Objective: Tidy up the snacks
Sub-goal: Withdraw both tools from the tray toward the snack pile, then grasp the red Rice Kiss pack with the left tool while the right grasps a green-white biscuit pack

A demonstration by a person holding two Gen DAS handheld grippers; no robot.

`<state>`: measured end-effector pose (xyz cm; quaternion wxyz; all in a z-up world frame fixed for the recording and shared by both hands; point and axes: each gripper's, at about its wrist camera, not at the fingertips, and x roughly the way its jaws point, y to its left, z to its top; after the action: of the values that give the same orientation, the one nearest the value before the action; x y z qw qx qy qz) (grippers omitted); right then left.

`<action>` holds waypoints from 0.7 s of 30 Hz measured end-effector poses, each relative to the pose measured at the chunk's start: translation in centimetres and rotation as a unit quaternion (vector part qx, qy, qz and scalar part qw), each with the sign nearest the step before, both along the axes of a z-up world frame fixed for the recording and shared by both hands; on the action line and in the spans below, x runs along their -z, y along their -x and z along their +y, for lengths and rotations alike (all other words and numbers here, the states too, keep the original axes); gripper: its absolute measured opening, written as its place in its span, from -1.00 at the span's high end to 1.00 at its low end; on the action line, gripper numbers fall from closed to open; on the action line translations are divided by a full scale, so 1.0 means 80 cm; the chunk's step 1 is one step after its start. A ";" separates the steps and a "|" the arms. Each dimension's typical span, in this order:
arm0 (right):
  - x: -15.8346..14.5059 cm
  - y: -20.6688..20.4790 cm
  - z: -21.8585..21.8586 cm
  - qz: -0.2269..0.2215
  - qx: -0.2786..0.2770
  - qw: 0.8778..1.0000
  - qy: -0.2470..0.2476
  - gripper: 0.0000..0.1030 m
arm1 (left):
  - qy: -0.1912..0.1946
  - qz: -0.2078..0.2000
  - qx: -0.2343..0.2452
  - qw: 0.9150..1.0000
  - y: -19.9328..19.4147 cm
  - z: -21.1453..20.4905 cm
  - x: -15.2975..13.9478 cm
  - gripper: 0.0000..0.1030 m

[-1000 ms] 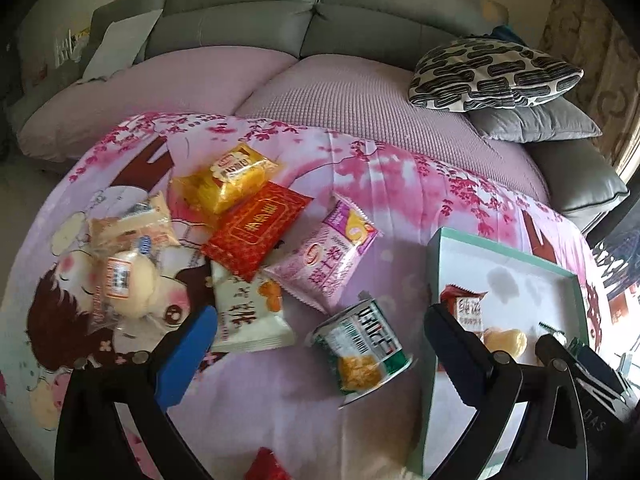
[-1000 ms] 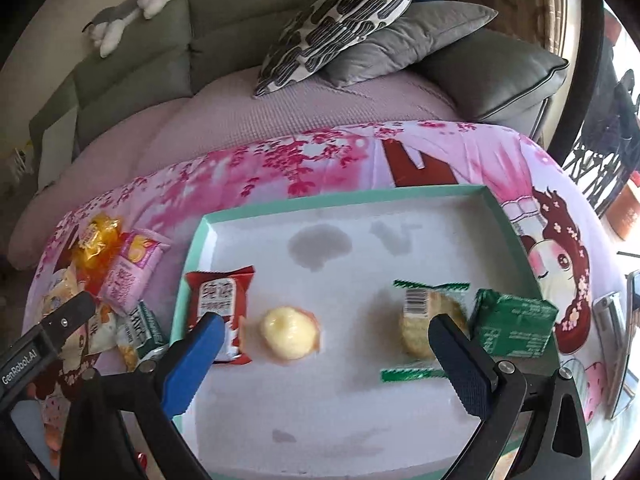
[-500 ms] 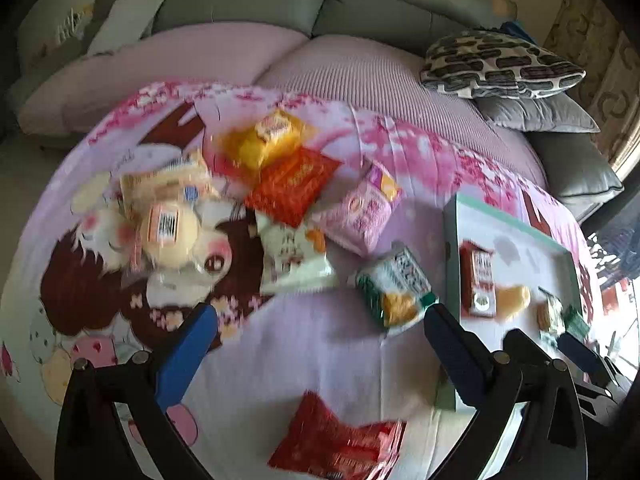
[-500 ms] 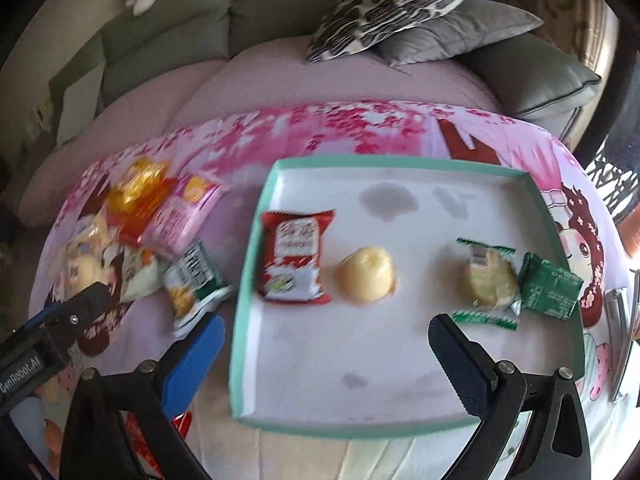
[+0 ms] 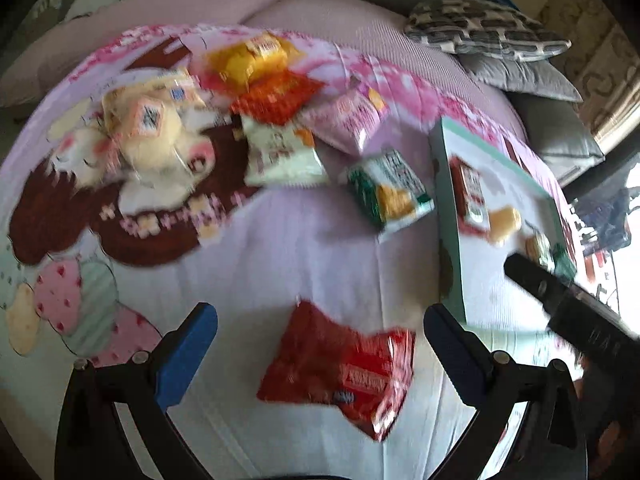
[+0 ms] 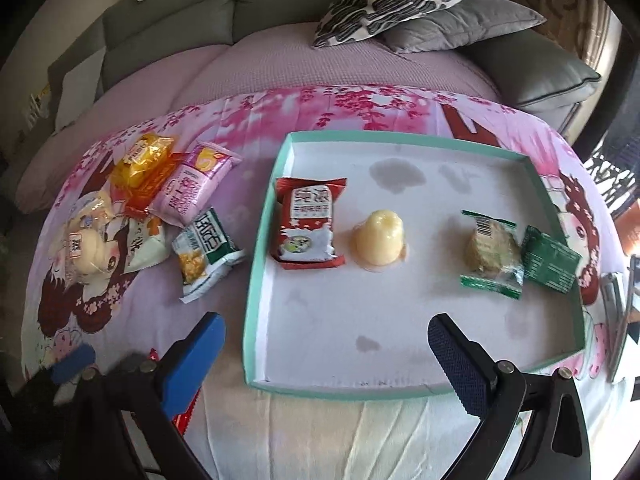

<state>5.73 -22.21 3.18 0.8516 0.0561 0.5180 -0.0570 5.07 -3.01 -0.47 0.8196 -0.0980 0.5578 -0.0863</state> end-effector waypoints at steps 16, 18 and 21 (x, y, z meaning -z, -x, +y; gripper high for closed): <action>0.002 0.003 0.000 0.002 0.005 1.000 -0.006 -1.00 | 0.017 0.049 0.037 0.998 0.018 -0.025 0.034 -0.59; 0.003 0.003 -0.001 0.004 0.008 1.000 -0.007 -1.00 | 0.019 0.047 0.033 0.998 0.017 -0.023 0.034 -0.56; 0.006 0.001 -0.001 0.006 0.008 1.000 -0.009 -1.00 | 0.019 0.044 0.024 0.999 0.015 -0.013 0.033 -0.55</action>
<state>5.61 -22.33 2.71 0.8477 0.0679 0.5227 -0.0598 3.88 -4.07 -3.08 0.7900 -0.1038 0.5936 -0.1126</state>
